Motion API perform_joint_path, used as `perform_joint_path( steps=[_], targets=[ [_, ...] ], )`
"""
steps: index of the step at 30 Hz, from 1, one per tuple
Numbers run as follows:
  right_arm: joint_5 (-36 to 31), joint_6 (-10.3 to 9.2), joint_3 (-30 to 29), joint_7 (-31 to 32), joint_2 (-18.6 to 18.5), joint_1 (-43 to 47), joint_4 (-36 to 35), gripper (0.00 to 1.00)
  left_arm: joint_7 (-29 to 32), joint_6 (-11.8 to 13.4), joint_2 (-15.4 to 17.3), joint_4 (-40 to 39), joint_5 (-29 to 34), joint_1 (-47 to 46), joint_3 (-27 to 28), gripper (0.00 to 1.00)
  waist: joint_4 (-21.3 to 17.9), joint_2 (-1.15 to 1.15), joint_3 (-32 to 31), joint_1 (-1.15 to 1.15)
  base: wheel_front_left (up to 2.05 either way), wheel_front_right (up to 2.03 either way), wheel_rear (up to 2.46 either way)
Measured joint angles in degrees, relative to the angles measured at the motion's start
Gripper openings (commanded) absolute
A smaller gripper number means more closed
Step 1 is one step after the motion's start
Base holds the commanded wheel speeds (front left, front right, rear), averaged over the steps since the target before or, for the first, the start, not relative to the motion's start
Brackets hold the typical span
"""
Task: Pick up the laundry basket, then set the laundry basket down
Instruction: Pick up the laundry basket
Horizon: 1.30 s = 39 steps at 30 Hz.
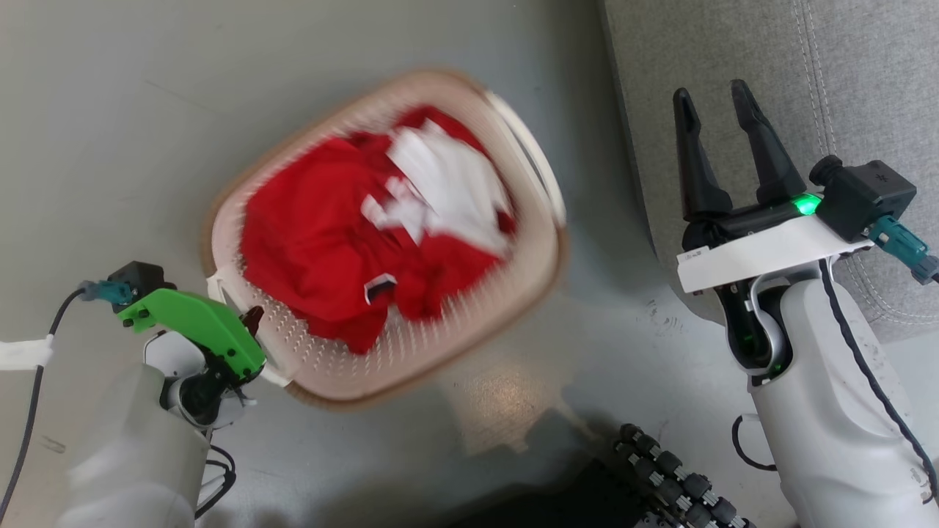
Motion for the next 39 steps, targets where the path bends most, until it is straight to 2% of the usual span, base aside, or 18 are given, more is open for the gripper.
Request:
perform_joint_path(
  steps=[8,19,39],
  targets=[
    [0.07,0.0,-0.48,0.0,0.08,-0.23,0.42,1.0,-0.54,-0.02,-0.05,1.31,0.22,-0.52,-1.98,0.0,0.12,0.0,-0.4,0.0,0.0,0.0,0.0],
    [1.41,0.01,0.4,-0.05,0.09,-0.25,1.21,1.0,-0.79,-0.02,3.24,4.83,5.93,-2.18,-6.45,0.0,1.1,0.0,-2.58,0.0,0.0,0.0,0.0],
    [2.26,0.01,1.33,-0.05,0.08,-0.25,1.45,1.0,1.98,-0.03,4.1,6.03,6.7,-4.34,-10.77,0.0,1.17,0.0,-2.96,0.0,0.0,0.0,0.0]
  ],
)
